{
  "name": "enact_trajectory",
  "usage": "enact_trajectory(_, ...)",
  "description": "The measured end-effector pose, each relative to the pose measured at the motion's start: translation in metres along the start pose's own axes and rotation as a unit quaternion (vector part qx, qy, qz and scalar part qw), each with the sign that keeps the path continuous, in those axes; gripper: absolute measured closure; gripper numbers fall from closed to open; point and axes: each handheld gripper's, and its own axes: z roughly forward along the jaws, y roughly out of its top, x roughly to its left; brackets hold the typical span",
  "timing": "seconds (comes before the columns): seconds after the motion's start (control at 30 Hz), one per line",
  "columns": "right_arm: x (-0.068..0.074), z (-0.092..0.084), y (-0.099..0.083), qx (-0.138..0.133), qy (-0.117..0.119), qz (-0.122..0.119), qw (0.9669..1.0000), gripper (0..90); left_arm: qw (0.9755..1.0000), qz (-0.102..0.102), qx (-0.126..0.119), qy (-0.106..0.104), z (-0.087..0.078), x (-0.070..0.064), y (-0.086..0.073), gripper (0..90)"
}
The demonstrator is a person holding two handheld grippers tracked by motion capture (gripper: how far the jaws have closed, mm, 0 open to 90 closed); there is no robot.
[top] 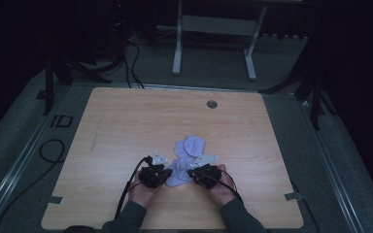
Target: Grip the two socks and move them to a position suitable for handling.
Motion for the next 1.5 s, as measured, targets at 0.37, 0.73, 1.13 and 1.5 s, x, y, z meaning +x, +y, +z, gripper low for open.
enact_trajectory(0.37, 0.004, -0.002, 0.031, -0.01, 0.002, 0.033, 0.9994, 75.6, 1.0, -0.004, -0.008, 0.002, 0.0, -0.001, -0.003, 90.0)
enact_trajectory(0.73, 0.003, 0.015, 0.061, -0.011, -0.001, 0.053, 0.9985, 55.2, 0.9999, -0.008, -0.011, 0.003, 0.0, -0.002, -0.004, 89.9)
enact_trajectory(1.13, 0.003, 0.013, 0.055, 0.009, 0.022, 0.045, 0.9987, 88.4, 0.9999, -0.009, -0.011, 0.002, 0.0, -0.002, -0.004, 89.8)
enact_trajectory(1.5, -0.01, -0.023, 0.038, -0.031, 0.012, 0.073, 0.9968, 88.8, 0.9999, -0.012, -0.011, -0.001, 0.0, -0.001, -0.004, 89.8)
